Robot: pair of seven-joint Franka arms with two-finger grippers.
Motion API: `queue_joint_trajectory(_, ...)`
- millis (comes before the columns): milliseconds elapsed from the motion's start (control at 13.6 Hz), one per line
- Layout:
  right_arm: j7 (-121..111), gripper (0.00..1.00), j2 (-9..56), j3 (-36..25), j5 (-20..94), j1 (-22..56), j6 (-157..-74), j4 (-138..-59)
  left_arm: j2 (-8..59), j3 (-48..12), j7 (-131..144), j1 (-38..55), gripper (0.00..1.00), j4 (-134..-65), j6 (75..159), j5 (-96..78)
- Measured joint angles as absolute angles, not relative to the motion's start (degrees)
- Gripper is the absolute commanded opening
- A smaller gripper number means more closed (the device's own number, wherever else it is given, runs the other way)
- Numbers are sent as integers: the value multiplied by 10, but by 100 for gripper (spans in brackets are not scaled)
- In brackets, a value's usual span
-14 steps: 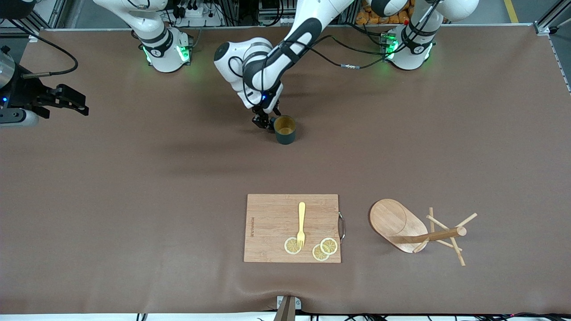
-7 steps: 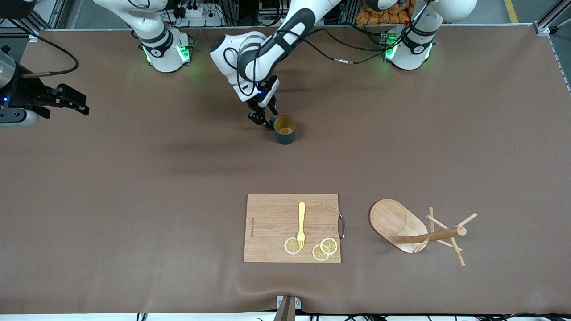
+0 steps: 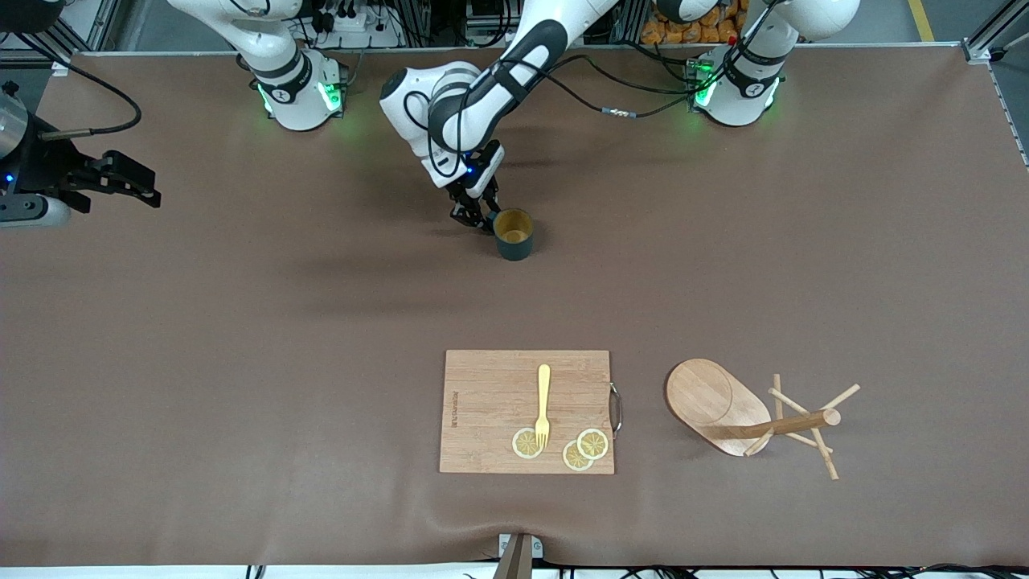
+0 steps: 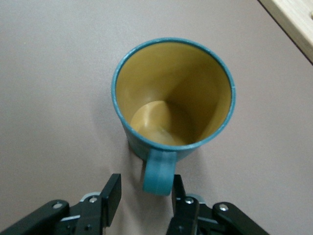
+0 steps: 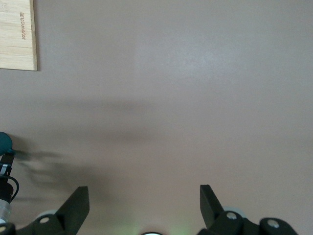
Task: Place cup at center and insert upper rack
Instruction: 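Grasp the mug rim with the left gripper and lift it, then carry the mug with the left gripper to the wooden mug tree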
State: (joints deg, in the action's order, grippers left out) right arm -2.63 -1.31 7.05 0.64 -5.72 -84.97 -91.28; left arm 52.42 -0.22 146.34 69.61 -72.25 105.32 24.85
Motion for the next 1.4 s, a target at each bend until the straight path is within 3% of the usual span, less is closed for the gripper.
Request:
queue_joint_trajectory(147,-26,100,-13,71,7,-57,-850,-913,524,-3,1463,696,15,-719,1053,249)
queue_joint_trajectory(516,-26,100,-13,71,7,-57,-850,-913,524,-3,1463,696,1,-718,1053,249)
queue_joint_trajectory(958,-19,100,-13,73,7,-49,-850,-913,490,3,1464,685,0,-692,1053,236)
queue_joint_trajectory(1399,-18,100,-14,74,8,-46,-850,-913,333,5,1368,576,0,-684,1052,87)
